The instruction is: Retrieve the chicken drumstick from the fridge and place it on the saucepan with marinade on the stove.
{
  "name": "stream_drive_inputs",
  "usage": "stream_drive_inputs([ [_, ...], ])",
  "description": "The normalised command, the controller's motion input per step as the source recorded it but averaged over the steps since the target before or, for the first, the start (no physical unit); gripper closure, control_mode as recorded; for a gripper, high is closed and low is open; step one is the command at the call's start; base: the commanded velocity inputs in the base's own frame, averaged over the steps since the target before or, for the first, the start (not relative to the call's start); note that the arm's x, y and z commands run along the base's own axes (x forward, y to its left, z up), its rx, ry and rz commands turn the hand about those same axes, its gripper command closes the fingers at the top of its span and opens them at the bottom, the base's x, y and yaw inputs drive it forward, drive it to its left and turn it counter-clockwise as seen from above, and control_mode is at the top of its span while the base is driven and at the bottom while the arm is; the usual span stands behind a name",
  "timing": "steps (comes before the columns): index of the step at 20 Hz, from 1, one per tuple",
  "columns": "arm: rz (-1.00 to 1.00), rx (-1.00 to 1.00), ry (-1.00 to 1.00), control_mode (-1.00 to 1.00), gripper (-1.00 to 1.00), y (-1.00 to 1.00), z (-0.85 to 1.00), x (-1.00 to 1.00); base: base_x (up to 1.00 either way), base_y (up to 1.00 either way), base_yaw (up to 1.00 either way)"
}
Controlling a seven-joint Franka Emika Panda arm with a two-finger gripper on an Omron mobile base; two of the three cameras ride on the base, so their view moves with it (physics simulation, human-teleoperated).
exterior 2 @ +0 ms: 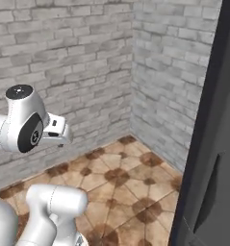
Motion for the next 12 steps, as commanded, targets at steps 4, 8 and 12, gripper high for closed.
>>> stream_drive_inputs([
  [4, 0.00, 0.00, 0.00, 1.00, -1.00, 0.00, 0.00, 0.00, -0.36, 0.00, -0.70],
  [8, 0.00, 0.00, 0.00, 1.00, -1.00, 0.00, 0.00, 0.00, -0.31, -0.01, -0.71],
  [12, 0.00, 0.00, 0.00, 1.00, -1.00, 0.00, 0.00, 0.00, -0.27, -0.03, -0.72],
])
